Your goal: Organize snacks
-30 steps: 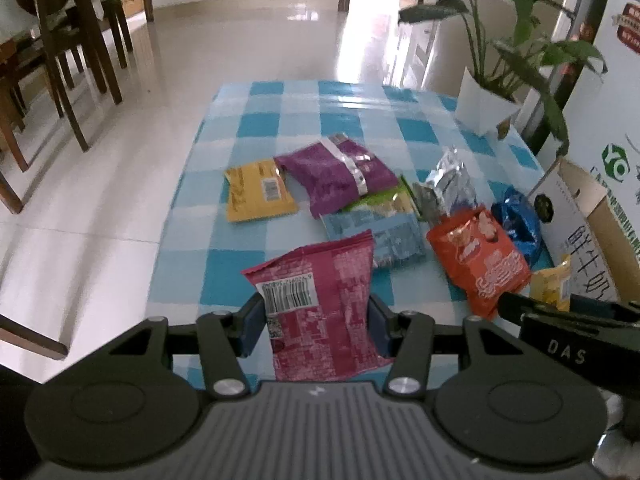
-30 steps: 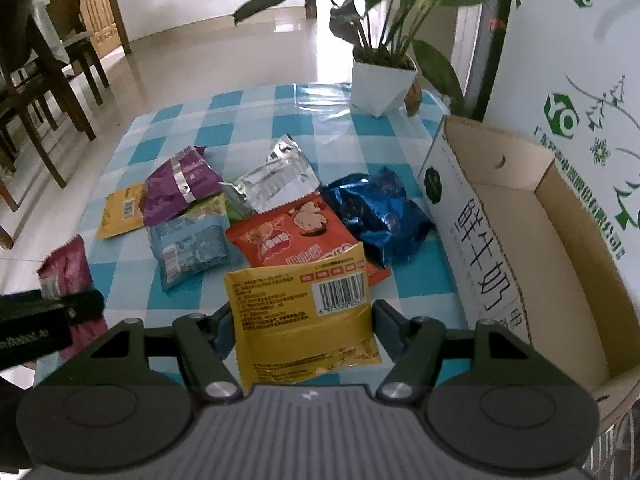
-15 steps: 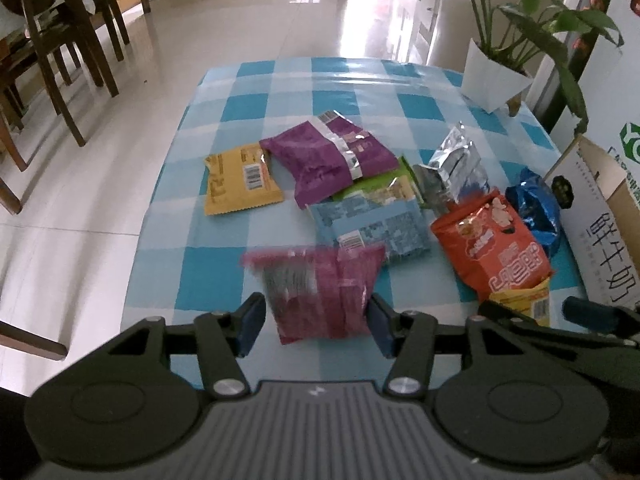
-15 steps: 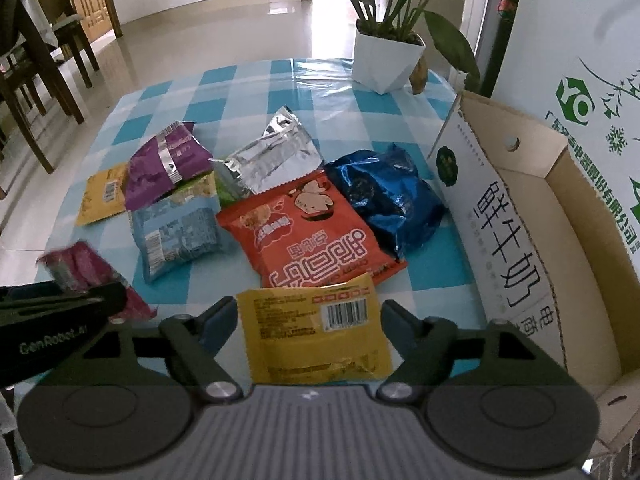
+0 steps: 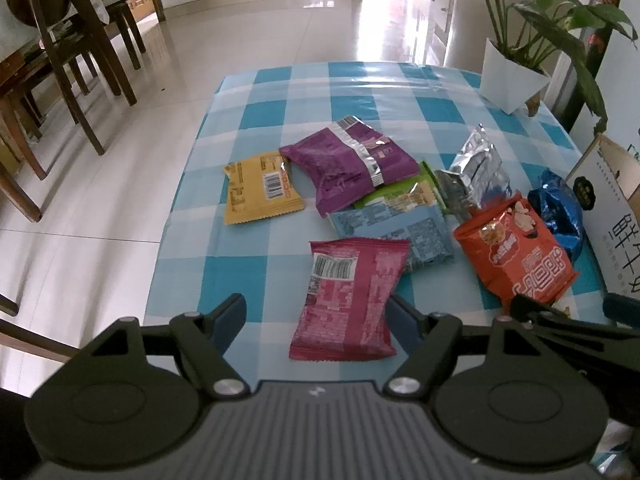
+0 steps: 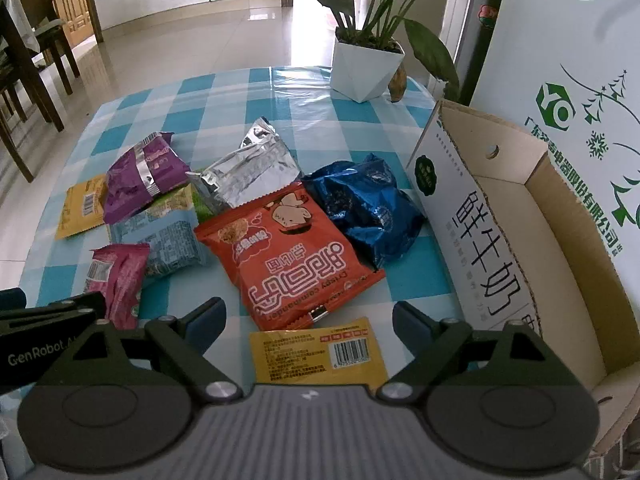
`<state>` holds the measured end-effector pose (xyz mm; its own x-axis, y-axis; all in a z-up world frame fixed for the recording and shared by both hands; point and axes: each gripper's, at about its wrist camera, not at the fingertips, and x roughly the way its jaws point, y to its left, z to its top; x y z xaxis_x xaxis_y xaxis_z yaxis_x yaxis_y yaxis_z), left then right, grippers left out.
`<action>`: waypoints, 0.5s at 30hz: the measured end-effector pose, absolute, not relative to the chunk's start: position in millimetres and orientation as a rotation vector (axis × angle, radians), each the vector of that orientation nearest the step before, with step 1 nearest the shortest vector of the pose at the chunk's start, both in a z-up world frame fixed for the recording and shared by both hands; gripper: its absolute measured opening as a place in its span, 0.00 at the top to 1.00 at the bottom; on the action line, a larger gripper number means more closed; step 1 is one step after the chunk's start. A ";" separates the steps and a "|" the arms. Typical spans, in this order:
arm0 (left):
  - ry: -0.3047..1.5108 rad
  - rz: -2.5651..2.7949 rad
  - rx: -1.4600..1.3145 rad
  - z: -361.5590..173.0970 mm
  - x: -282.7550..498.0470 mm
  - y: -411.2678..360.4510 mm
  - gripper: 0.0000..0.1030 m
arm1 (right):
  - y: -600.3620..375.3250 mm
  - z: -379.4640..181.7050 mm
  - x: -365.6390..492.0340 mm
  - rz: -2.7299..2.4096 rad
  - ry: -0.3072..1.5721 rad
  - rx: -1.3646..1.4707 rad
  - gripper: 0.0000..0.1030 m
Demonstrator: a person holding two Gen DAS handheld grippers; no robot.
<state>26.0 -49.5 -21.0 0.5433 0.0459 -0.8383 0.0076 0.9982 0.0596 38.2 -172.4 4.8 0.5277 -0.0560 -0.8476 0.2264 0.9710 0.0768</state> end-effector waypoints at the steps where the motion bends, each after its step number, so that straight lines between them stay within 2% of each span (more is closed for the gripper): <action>1: 0.995 0.023 0.058 -21.0 26.1 -49.5 0.26 | -172.1 5.0 38.2 -0.169 1.001 0.184 0.10; 15: 0.992 0.025 0.068 -19.5 27.1 -48.8 0.26 | -169.1 6.3 38.4 -0.166 0.998 0.166 0.10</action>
